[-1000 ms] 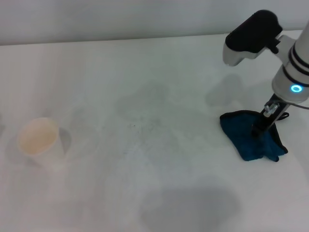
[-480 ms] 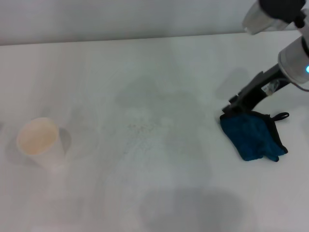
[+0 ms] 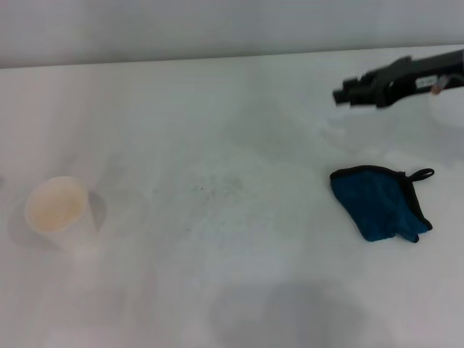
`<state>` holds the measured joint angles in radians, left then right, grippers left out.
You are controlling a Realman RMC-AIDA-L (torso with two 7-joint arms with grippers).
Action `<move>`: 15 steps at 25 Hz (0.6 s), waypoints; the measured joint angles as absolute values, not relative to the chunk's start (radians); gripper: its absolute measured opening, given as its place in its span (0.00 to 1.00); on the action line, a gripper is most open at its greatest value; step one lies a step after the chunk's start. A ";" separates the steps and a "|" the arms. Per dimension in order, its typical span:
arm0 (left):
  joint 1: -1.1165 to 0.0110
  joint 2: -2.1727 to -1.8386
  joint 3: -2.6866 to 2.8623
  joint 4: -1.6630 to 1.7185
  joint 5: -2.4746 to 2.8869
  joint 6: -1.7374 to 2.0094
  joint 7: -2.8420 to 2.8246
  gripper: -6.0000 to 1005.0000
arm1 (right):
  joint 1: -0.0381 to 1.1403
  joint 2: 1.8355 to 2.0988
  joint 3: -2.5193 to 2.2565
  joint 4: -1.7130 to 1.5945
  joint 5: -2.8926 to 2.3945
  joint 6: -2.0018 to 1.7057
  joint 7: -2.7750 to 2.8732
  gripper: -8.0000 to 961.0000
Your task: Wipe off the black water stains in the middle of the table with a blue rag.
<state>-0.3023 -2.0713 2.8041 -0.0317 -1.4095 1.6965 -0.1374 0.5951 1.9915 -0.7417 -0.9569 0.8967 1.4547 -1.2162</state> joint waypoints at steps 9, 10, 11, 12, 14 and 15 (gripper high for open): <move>-0.318 -2.072 2.804 -0.032 -1.416 1.658 -0.135 0.88 | 0.479 1.971 -0.482 -0.726 1.348 1.385 -1.589 0.43; -0.321 -2.072 2.804 -0.032 -1.416 1.653 -0.135 0.88 | 0.460 1.974 -0.464 -0.695 1.409 1.357 -1.633 0.44; -0.323 -2.071 2.804 -0.032 -1.417 1.649 -0.135 0.88 | 0.446 1.977 -0.458 -0.675 1.450 1.335 -1.669 0.44; -0.324 -2.071 2.804 -0.032 -1.417 1.646 -0.135 0.88 | 0.434 1.979 -0.454 -0.657 1.492 1.313 -1.707 0.44; -0.327 -2.071 2.804 -0.032 -1.417 1.636 -0.135 0.88 | 0.410 1.985 -0.452 -0.611 1.565 1.268 -1.793 0.45; -0.329 -2.071 2.804 -0.032 -1.418 1.632 -0.134 0.88 | 0.402 1.987 -0.452 -0.586 1.595 1.249 -1.834 0.45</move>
